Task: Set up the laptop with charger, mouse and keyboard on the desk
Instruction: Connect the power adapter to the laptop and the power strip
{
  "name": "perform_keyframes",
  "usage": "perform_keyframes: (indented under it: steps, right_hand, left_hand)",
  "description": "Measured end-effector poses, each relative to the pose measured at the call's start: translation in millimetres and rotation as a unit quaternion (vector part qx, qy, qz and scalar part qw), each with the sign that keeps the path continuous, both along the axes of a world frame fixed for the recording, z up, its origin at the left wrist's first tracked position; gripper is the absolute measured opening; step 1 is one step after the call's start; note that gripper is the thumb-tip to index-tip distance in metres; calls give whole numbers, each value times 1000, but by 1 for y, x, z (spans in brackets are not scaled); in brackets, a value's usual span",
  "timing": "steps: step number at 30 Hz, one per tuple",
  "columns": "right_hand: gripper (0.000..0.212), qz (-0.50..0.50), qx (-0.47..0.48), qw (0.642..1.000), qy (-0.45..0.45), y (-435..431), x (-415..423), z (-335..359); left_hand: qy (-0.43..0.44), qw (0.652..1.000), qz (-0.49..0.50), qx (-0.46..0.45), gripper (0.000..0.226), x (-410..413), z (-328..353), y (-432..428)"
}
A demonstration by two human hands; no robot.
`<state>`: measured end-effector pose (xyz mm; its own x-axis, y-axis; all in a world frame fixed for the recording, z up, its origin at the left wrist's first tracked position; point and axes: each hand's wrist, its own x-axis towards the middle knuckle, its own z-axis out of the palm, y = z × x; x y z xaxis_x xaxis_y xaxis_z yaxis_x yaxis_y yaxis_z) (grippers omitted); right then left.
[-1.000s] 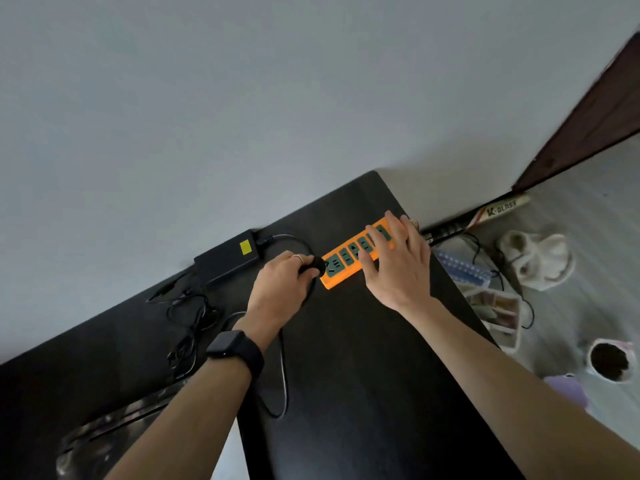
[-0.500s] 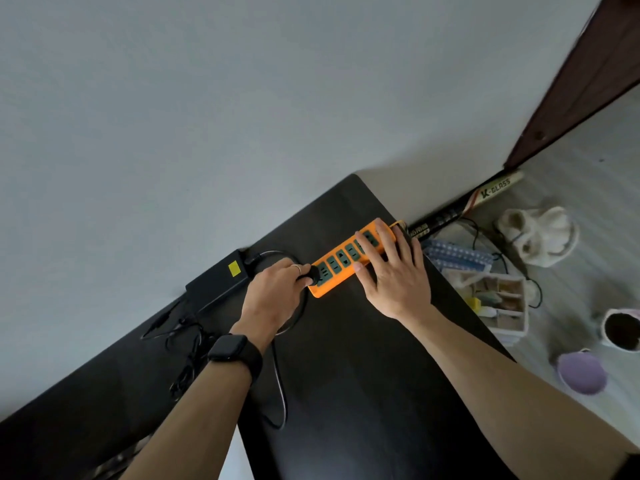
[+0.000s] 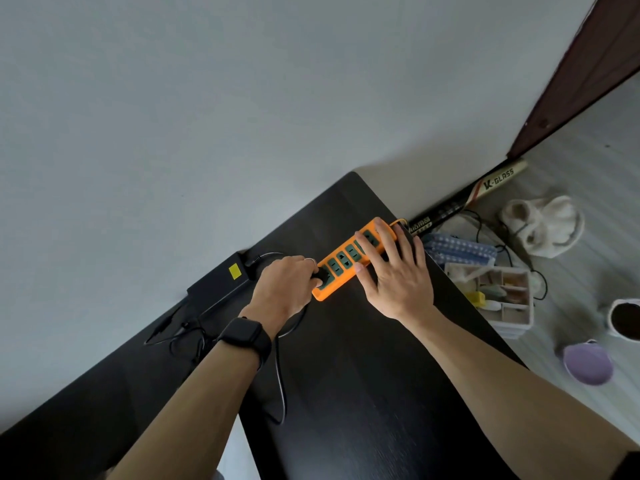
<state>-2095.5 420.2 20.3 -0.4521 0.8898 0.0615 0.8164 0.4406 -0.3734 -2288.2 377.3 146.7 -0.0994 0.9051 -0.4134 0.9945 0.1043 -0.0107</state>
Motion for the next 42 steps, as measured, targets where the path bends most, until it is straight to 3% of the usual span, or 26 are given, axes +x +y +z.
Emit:
perform_keyframes:
  steps: [6,35,42]
  right_hand:
    - [59,0,-2,1000,-3,0,0,2]
    - [61,-9,-3,1000,-16,-1,-2,0]
    - [60,-10,1,1000,-26,-2,1,-1]
  left_hand:
    - [31,999,-25,-14,24,12,0,9]
    - [19,998,-41,-36,33,17,-4,13]
    - [56,998,-9,1,30,24,-4,6]
